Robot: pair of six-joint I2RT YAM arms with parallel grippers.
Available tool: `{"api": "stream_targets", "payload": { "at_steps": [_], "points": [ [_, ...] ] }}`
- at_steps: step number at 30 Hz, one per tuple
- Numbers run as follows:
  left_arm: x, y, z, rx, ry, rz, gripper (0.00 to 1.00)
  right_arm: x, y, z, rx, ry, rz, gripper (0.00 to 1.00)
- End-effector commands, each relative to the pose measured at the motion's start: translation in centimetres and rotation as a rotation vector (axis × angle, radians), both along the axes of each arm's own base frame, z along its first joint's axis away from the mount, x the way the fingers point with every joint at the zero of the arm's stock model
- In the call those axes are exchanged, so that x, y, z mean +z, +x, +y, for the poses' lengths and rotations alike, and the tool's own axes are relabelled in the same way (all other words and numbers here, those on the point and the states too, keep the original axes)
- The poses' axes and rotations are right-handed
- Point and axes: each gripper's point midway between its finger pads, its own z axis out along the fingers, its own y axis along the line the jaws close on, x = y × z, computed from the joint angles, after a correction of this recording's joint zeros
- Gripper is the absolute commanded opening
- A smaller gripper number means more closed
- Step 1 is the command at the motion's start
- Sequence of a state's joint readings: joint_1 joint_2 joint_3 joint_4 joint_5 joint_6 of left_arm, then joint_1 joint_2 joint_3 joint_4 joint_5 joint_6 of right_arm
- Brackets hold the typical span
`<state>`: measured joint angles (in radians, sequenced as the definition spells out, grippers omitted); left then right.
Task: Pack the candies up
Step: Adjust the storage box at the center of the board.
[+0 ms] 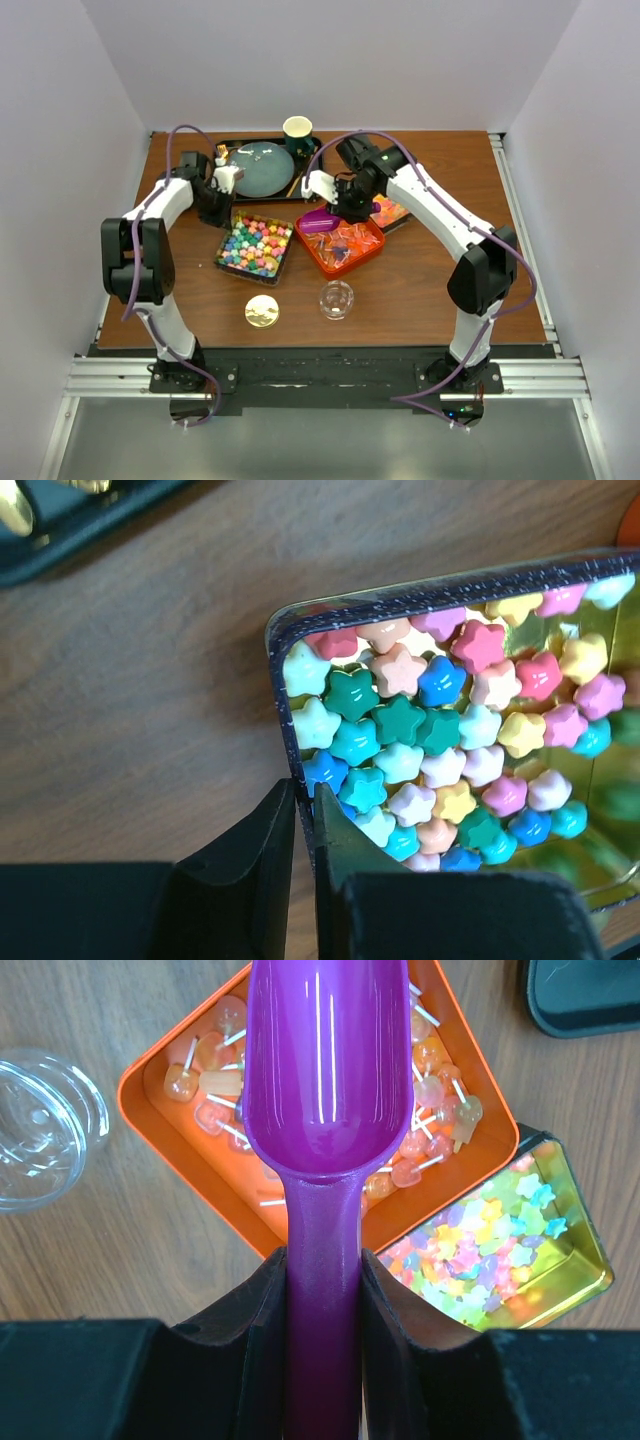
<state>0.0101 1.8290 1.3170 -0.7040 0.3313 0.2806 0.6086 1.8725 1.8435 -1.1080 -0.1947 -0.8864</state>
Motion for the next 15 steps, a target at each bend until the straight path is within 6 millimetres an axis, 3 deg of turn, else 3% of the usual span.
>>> {"api": "stream_targets", "payload": {
  "at_steps": [1,7,10,11,15],
  "points": [
    [0.3,1.7,-4.5,-0.084,-0.072,-0.020,0.08,2.1,0.2,-0.3,-0.016,0.028,-0.075,0.00],
    [0.0,2.1,-8.6,-0.157,-0.074,-0.019,0.08,2.2,0.2,-0.5,-0.015,0.020,-0.079,0.00],
    [0.6,2.8,-8.2,-0.111,-0.053,-0.037,0.19,3.2,0.2,-0.4,0.000,0.025,-0.092,0.00],
    [0.8,3.1,-7.3,-0.082,-0.016,-0.049,0.31,4.0,0.6,0.0,0.006,0.034,-0.109,0.00],
    [3.4,3.1,-4.6,0.001,-0.020,-0.114,0.53,4.3,0.9,1.1,0.027,0.006,-0.099,0.00]
  ]
}}
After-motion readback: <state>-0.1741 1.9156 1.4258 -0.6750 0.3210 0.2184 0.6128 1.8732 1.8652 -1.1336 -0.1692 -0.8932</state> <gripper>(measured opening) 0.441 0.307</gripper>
